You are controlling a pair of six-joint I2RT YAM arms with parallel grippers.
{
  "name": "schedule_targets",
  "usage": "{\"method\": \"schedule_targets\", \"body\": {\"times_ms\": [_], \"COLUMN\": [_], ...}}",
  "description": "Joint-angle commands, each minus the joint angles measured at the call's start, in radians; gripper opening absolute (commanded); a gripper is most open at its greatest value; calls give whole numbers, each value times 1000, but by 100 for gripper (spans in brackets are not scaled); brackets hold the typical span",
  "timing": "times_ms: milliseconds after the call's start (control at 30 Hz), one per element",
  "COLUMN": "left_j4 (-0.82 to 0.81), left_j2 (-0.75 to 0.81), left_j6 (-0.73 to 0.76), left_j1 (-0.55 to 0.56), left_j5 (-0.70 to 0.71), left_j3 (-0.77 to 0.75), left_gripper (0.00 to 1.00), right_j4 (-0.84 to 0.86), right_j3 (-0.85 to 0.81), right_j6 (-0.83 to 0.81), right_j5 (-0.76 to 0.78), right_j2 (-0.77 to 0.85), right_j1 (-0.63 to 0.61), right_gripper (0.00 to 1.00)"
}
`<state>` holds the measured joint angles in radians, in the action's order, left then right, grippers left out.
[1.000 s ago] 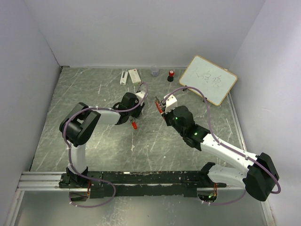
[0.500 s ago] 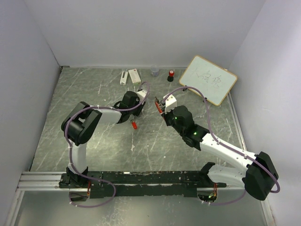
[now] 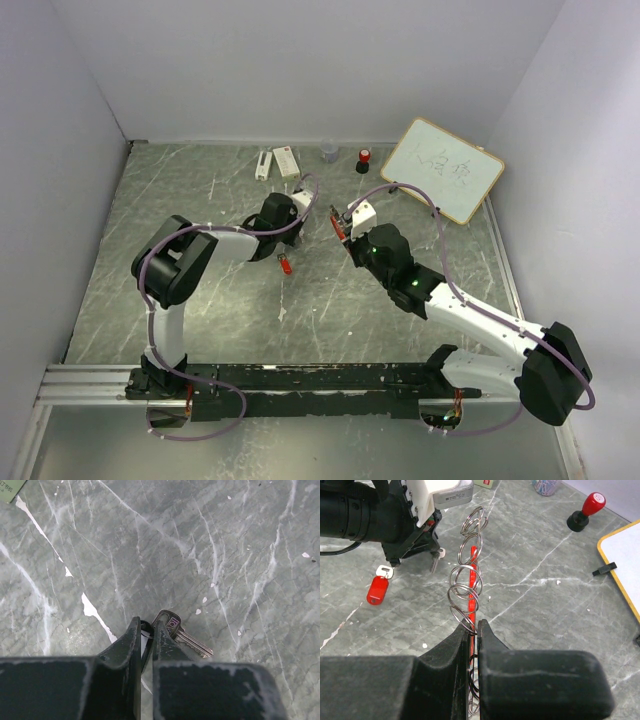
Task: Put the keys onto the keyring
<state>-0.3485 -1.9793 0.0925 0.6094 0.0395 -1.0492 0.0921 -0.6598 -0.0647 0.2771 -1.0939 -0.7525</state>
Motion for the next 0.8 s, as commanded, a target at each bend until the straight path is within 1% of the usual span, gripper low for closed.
{"method": "schedule_targets", "body": {"times_ms": [0, 100, 333, 500, 767], "left_j4": [5, 1, 2, 4, -9], "left_j2": [18, 60, 178, 219, 312], "left_j6": [-16, -27, -39, -41, -75], "left_j1": [-8, -9, -8, -8, -8], "left_j5": [-17, -24, -25, -24, -78], "left_j3": [-18, 5, 59, 83, 124], "left_gripper": [9, 7, 7, 7, 7], "right_j4": [34, 32, 29, 29, 31], "right_j3": [11, 12, 14, 16, 21], "right_j6": [-5, -3, -1, 2, -7], "right_j5": [2, 5, 7, 3, -25], "right_j2": [15, 22, 32, 40, 64], "right_j1": [6, 6, 8, 10, 9], "right_gripper": [0, 0, 0, 0, 0]}}
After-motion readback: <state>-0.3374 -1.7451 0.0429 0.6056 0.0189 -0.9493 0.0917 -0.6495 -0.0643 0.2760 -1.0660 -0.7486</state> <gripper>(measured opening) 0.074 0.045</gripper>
